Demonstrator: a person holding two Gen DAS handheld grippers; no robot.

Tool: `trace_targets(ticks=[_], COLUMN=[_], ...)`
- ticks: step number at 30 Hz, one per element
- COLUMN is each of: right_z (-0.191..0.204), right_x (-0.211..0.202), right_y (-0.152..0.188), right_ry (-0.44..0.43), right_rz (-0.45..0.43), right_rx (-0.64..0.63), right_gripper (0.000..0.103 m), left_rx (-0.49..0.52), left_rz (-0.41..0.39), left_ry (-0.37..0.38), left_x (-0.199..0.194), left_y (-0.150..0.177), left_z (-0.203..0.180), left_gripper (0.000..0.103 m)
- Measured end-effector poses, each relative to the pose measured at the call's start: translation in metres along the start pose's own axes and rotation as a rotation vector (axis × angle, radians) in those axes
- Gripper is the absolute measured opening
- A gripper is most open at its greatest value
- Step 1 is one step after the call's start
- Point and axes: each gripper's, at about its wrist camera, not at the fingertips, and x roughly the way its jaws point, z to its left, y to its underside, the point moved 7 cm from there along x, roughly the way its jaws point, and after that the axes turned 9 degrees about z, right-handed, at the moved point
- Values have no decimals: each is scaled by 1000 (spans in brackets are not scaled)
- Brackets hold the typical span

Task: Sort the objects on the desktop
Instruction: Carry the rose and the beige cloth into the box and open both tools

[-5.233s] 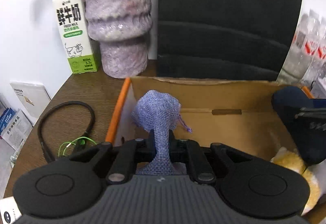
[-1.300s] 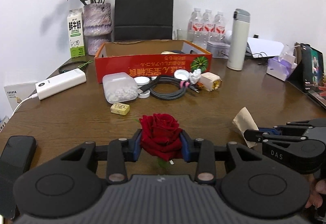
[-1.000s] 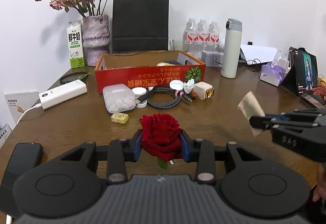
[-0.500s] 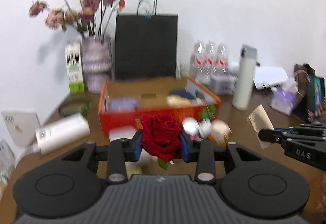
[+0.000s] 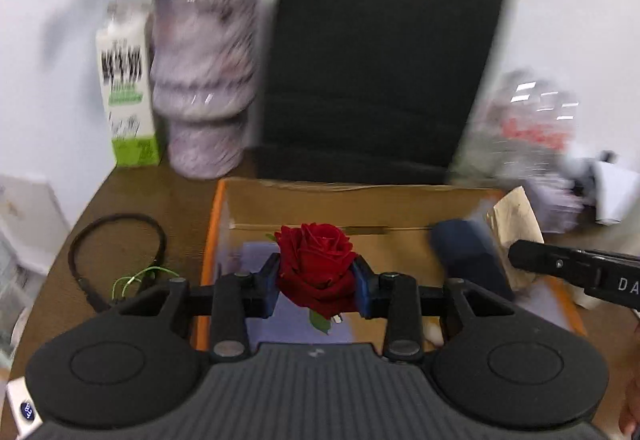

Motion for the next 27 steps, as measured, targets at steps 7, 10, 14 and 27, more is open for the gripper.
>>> trace_targets(ticks=[7,10,14,27], right_z=[-34,-40,-44,-18], right_x=[128,151,161,64], right_y=[-21,-17,-17,-37], right_ry=[157,195,229,297], right_rz=[276,332,356,208], right_rx=[80,85,93,8], right_gripper=[7,7,20,51], left_rx=[0,4,10,-14], left_rz=[138,127,149,85], left_ry=[-53,-97,-88,-46], left_x=[78,85,86,-1], left_y=[-16,-22,-29,-24], left_z=[20,25,18,1], left_gripper=[37,40,54,83])
